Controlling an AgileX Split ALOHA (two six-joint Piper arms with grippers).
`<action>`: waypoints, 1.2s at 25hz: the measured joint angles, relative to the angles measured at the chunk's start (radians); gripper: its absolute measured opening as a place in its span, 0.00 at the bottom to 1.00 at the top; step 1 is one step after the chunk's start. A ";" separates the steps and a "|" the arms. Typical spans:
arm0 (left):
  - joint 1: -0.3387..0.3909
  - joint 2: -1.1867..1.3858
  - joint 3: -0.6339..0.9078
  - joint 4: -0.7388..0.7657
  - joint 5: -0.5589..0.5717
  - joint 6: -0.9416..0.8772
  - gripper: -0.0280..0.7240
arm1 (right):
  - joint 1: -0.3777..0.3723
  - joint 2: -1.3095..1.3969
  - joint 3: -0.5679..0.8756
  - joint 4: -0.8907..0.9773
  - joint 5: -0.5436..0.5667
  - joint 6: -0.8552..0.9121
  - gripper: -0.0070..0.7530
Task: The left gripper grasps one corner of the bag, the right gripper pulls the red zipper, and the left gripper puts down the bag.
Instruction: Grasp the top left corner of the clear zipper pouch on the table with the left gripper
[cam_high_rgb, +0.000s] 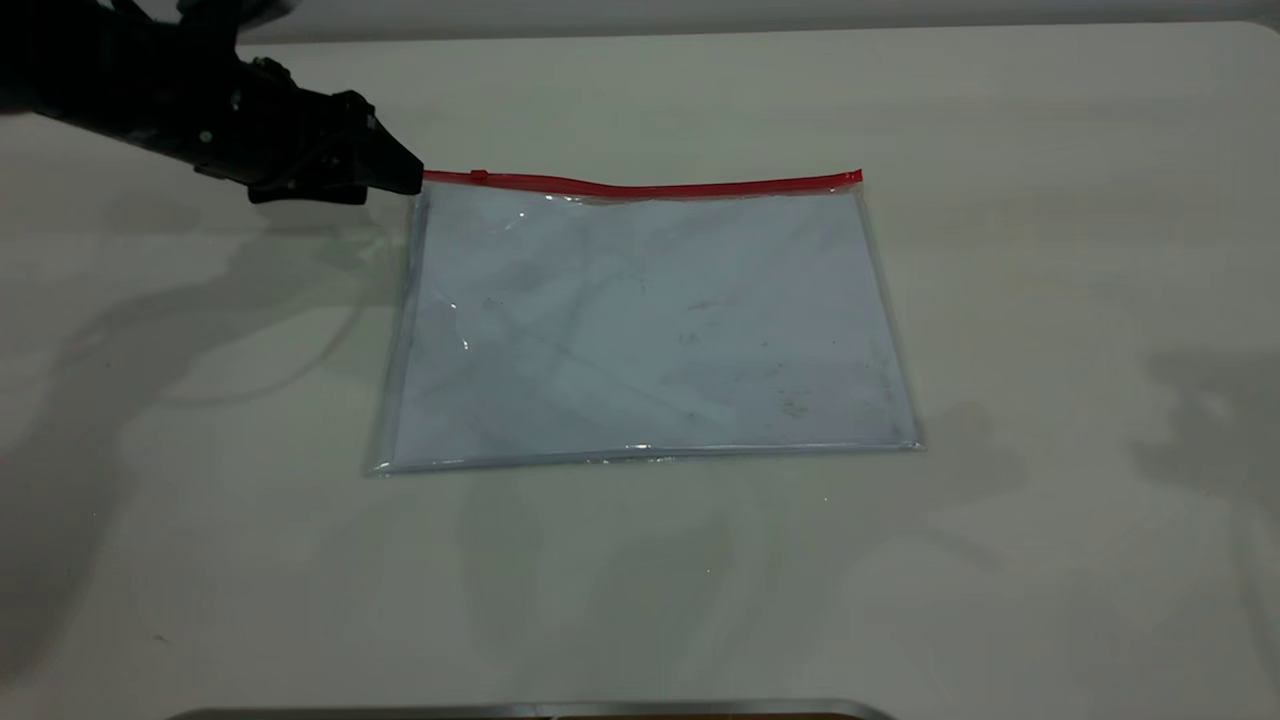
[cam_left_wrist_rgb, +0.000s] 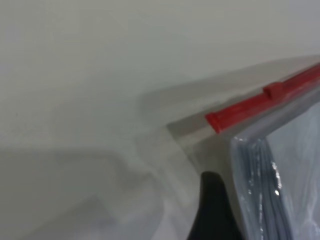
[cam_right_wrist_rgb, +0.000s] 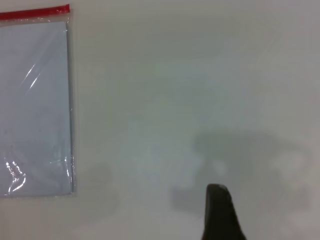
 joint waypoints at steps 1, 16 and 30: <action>0.000 0.005 0.000 -0.018 0.000 0.014 0.82 | 0.000 0.000 0.000 0.000 0.000 0.000 0.69; -0.001 0.159 -0.087 -0.107 0.179 0.089 0.82 | 0.000 0.000 -0.002 0.005 0.008 0.000 0.69; -0.001 0.177 -0.202 0.182 0.341 0.301 0.11 | 0.001 0.033 -0.002 0.037 -0.055 -0.132 0.69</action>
